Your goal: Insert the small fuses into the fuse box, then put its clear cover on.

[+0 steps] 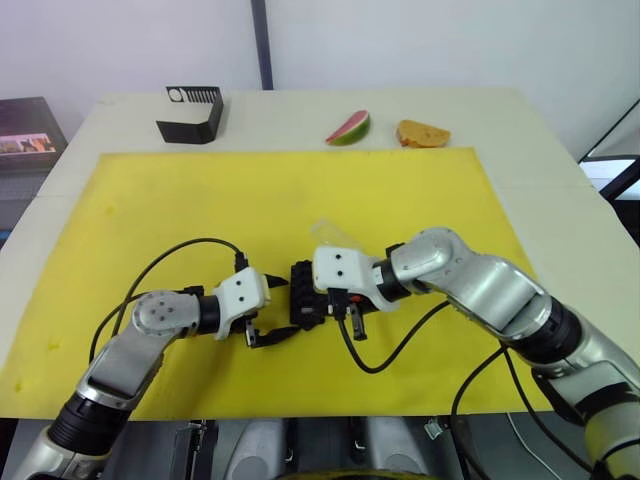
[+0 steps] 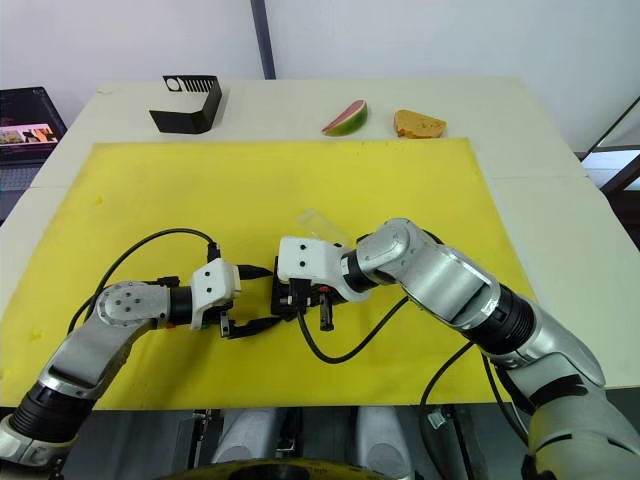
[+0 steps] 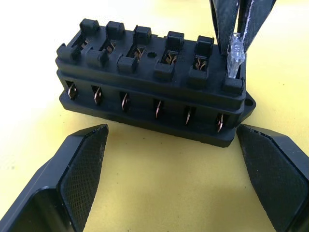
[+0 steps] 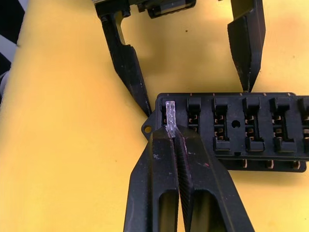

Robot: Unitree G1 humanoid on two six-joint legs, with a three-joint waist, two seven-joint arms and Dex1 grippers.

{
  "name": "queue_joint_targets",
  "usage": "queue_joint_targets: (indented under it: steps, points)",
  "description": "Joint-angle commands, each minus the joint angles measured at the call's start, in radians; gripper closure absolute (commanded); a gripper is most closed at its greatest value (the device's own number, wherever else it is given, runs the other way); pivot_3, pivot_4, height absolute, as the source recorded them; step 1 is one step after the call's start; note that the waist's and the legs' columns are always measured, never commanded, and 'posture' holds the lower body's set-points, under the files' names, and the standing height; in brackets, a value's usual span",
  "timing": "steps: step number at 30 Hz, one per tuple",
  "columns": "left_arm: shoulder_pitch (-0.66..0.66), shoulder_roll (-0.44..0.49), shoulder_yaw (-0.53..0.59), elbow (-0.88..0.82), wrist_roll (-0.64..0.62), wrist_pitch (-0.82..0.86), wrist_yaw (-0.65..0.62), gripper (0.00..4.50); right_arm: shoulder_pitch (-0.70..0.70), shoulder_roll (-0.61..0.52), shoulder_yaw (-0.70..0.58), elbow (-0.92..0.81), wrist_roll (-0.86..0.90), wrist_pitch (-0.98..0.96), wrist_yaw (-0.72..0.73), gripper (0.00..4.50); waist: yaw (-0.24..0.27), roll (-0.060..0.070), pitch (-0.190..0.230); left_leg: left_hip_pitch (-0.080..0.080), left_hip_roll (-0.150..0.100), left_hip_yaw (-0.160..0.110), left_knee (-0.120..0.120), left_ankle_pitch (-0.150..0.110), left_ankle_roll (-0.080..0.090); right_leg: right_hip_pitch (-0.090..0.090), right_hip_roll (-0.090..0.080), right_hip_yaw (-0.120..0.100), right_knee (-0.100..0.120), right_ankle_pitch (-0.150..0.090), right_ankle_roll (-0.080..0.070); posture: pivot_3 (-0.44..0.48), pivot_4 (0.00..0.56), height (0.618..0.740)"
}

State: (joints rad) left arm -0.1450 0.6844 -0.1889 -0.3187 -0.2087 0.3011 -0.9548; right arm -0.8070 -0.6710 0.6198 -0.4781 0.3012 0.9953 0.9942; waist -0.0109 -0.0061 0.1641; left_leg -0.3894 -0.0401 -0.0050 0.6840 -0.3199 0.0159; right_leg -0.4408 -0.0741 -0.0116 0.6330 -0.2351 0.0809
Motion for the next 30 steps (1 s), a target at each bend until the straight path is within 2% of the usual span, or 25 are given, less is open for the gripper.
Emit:
queue_joint_targets:
  steps: [1,14,24,25,27,29,30]
  points:
    - [0.004,-0.003,-0.004,-0.028,-0.005,0.008,0.001,0.07,-0.011,-0.011,-0.008,-0.026,-0.003,-0.009,0.014,4.5,0.0,0.0,0.0,0.0,0.0,0.0,0.0,0.0,0.0,0.0,0.0,0.0,0.0,0.0,0.0,0.0,0.15,0.74]
    - [0.0,-0.006,-0.013,-0.029,0.001,0.013,-0.004,0.07,-0.011,-0.027,0.032,-0.009,-0.065,-0.039,0.013,4.5,0.0,0.0,0.0,0.0,0.0,0.0,0.0,0.0,0.0,0.0,0.0,0.0,0.0,0.0,0.0,0.0,0.15,0.74]
    - [0.005,-0.004,-0.012,-0.033,0.001,0.016,-0.004,0.07,-0.007,-0.018,0.015,-0.012,-0.063,-0.054,0.03,4.5,0.0,0.0,0.0,0.0,0.0,0.0,0.0,0.0,0.0,0.0,0.0,0.0,0.0,0.0,0.0,0.0,0.15,0.74]
    - [0.006,-0.003,-0.012,-0.033,0.001,0.017,-0.004,0.0,-0.007,-0.016,0.01,-0.014,-0.058,-0.051,0.031,3.84,0.0,0.0,0.0,0.0,0.0,0.0,0.0,0.0,0.0,0.0,0.0,0.0,0.0,0.0,0.0,0.0,0.15,0.74]
    - [0.006,-0.002,-0.01,-0.034,0.0,0.017,-0.004,0.0,-0.009,-0.007,-0.006,-0.012,-0.046,-0.035,0.03,3.16,0.0,0.0,0.0,0.0,0.0,0.0,0.0,0.0,0.0,0.0,0.0,0.0,0.0,0.0,0.0,0.0,0.15,0.74]
    - [0.006,-0.001,-0.009,-0.033,0.0,0.017,-0.004,0.0,-0.01,0.004,-0.025,-0.01,-0.029,-0.017,0.029,2.18,0.0,0.0,0.0,0.0,0.0,0.0,0.0,0.0,0.0,0.0,0.0,0.0,0.0,0.0,0.0,0.0,0.15,0.74]
    - [0.006,-0.001,-0.008,-0.032,0.0,0.017,-0.004,0.0,-0.01,0.007,-0.03,-0.009,-0.024,-0.014,0.029,2.18,0.0,0.0,0.0,0.0,0.0,0.0,0.0,0.0,0.0,0.0,0.0,0.0,0.0,0.0,0.0,0.0,0.15,0.74]
